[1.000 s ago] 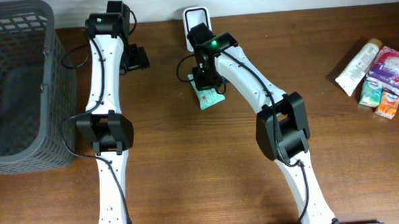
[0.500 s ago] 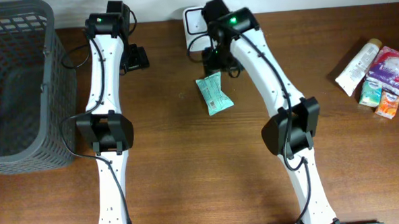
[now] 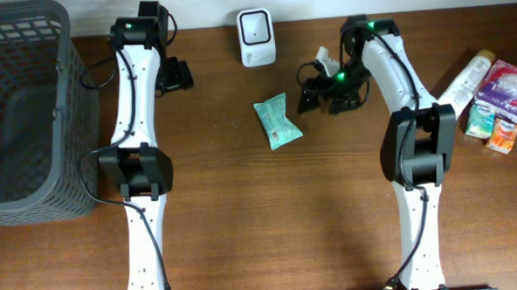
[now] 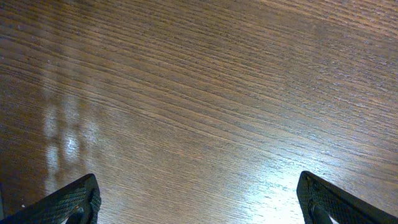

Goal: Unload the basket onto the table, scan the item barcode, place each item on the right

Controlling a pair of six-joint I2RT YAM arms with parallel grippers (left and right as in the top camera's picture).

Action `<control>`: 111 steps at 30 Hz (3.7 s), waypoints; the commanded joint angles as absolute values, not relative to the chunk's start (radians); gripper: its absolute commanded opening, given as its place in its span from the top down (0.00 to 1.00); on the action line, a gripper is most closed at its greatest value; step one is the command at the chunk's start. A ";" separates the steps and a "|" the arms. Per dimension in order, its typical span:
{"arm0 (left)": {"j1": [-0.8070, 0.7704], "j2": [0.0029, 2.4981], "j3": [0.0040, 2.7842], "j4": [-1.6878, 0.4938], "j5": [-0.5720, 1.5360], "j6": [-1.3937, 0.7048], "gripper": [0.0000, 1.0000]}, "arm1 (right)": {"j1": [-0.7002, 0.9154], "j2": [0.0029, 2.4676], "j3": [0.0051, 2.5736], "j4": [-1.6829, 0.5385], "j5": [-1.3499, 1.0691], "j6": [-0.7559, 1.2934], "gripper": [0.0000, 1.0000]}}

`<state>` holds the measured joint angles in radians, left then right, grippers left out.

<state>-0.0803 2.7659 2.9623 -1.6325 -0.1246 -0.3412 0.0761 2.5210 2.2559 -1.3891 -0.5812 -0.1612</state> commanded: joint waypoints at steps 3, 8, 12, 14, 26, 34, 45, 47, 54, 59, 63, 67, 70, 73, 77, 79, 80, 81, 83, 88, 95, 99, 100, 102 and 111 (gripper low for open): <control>-0.081 2.732 2.959 -1.633 -0.136 -0.352 0.01 | 0.083 2.512 2.174 -1.317 -0.892 -0.213 0.01; -0.081 2.732 2.959 -1.633 -0.136 -0.352 0.01 | 0.110 2.512 2.165 -1.261 -0.903 -0.201 0.09; -0.081 2.732 2.959 -1.633 -0.136 -0.352 0.01 | 0.169 2.514 2.128 -1.161 -0.719 -0.037 0.09; -0.081 2.732 2.959 -1.633 -0.136 -0.352 0.01 | 0.197 2.515 2.106 -1.118 -0.714 -0.023 0.12; -0.081 2.732 2.959 -1.633 -0.136 -0.352 0.01 | 0.240 2.514 2.433 -1.365 -0.258 0.069 0.96; -0.081 2.732 2.959 -1.633 -0.136 -0.352 0.01 | 0.426 2.521 2.440 -1.523 0.712 0.428 0.96; -0.081 2.732 2.959 -1.633 -0.136 -0.352 0.01 | 0.667 2.525 2.346 -1.369 0.530 0.427 0.30; -0.081 2.732 2.959 -1.633 -0.136 -0.352 0.01 | 0.659 2.525 2.484 -1.442 0.476 0.427 0.24; -0.082 2.732 2.959 -1.633 -0.136 -0.352 0.01 | 0.415 2.526 2.569 -1.566 -0.114 -0.033 0.24; -0.082 2.732 2.959 -1.633 -0.136 -0.352 0.01 | 0.318 2.526 2.414 -1.494 -0.196 -0.067 0.41; -0.082 2.732 2.959 -1.633 -0.136 -0.352 0.01 | 0.346 2.526 2.292 -1.371 -0.201 -0.044 0.44; -0.082 2.732 2.959 -1.633 -0.136 -0.352 0.01 | 0.352 2.523 2.277 -1.328 -0.139 0.043 0.83; -0.082 2.732 2.959 -1.633 -0.136 -0.352 0.01 | 0.354 2.519 2.384 -1.364 -0.139 0.064 0.95; -0.083 2.732 2.959 -1.633 -0.136 -0.352 0.01 | 0.354 2.519 2.576 -1.356 -0.139 0.107 0.96; -0.083 2.732 2.959 -1.633 -0.136 -0.351 0.01 | 0.354 2.520 2.672 -1.129 -0.138 0.113 0.96; -0.083 2.732 2.959 -1.633 -0.136 -0.352 0.01 | 0.354 2.531 2.665 -0.926 -0.126 0.114 0.96; -0.083 2.732 2.959 -1.633 -0.136 -0.352 0.01 | 0.355 2.536 2.664 -0.869 -0.114 0.114 0.96; -0.083 2.732 2.959 -1.633 -0.136 -0.352 0.01 | 0.355 2.543 2.663 -0.827 -0.102 0.114 0.96; -0.083 2.732 2.959 -1.633 -0.136 -0.352 0.01 | 0.355 2.580 2.661 -0.693 -0.078 0.114 0.96; -0.083 2.732 2.959 -1.633 -0.136 -0.352 0.01 | 0.360 2.663 2.660 -0.580 -0.046 0.141 0.96; -0.083 2.732 2.959 -1.633 -0.136 -0.352 0.01 | 0.289 2.529 2.670 -0.730 0.297 0.190 0.96; -0.083 2.732 2.959 -1.633 -0.136 -0.352 0.01 | 0.114 2.471 2.670 -1.109 0.480 0.254 0.96; -0.083 2.732 2.959 -1.633 -0.136 -0.352 0.01 | 0.068 2.473 2.669 -1.198 0.484 0.263 0.96; -0.083 2.732 2.959 -1.633 -0.136 -0.351 0.01 | -0.030 2.481 2.668 -1.348 0.483 0.264 0.96; -0.083 2.732 2.959 -1.633 -0.136 -0.352 0.01 | -0.358 2.516 2.628 -1.531 0.300 0.264 0.96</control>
<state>-0.0822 2.7659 2.9623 -1.6333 -0.1246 -0.3412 -0.3317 2.5072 2.6442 -1.5299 0.3489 0.2546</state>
